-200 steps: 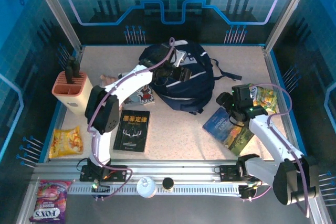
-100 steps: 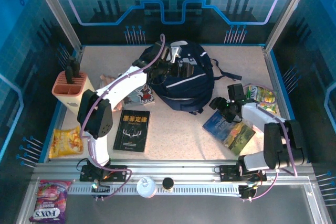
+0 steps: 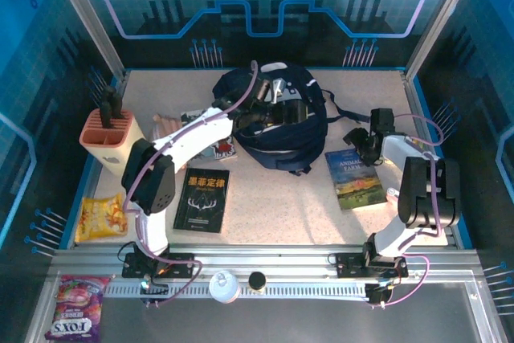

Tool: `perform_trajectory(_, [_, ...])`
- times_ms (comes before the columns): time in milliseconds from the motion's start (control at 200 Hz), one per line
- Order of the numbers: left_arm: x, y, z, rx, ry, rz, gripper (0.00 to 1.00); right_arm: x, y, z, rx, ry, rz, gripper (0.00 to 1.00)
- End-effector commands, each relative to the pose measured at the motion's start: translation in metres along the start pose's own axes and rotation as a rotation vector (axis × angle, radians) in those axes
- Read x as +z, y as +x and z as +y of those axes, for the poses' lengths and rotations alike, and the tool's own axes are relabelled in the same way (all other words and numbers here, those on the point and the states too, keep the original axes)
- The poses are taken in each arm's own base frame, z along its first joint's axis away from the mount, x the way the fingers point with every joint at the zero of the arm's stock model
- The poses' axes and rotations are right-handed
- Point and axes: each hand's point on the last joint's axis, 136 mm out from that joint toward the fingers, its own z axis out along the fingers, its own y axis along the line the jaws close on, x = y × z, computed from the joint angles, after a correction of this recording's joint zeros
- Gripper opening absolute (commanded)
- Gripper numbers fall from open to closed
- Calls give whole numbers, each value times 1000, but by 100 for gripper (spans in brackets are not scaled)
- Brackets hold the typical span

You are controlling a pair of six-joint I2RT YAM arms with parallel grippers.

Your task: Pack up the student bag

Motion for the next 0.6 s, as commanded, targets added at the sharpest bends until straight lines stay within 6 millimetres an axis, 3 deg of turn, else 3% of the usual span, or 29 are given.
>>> perform_trajectory(0, [22,33,-12,-109,26,91,99,-29,-3,-15,-76,82,-25,74])
perform_trajectory(150, [40,58,-31,-144,43,146,97,-46,8,-46,-121,168,-9,80])
perform_trajectory(240, [51,71,-39,-161,45,171,93,-41,30,-67,-114,195,54,81])
perform_trajectory(430, [74,102,-52,-172,54,251,85,-33,55,-91,-59,238,116,81])
perform_trajectory(595, [85,119,-49,-174,10,301,79,-33,80,-98,19,243,150,79])
